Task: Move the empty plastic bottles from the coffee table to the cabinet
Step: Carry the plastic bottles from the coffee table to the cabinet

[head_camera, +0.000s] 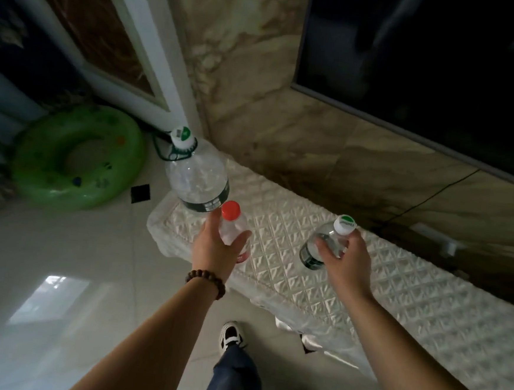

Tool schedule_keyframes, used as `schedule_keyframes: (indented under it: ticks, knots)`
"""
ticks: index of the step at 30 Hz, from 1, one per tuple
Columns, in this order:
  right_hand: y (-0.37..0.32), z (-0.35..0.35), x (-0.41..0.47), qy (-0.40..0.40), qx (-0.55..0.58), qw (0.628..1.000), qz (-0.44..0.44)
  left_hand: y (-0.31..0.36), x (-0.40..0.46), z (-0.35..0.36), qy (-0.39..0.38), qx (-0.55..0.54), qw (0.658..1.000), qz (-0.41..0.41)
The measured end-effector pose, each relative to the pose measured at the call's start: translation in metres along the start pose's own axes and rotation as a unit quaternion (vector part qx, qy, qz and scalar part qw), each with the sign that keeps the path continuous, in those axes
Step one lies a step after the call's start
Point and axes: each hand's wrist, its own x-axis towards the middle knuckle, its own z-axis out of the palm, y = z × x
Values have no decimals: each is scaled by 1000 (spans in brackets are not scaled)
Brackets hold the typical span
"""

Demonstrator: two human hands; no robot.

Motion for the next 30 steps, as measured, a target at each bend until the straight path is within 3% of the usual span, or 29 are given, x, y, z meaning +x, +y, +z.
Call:
schedule_keyframes:
  ticks: [7,17,23,30]
  knots:
    - [10,49,61,-5,-19,1000,19,-24,72,41,-56,1,998,-10]
    - [53,145,169,-39,-28,999,1,-68,172,134,-72,22,997,27]
    - [69,183,186,-52,-14,998,-26,-87,189,161,-47,15,998,46]
    - [68,187,185,-66,-42,996,-43,-85,183,160,-69,25,997,38]
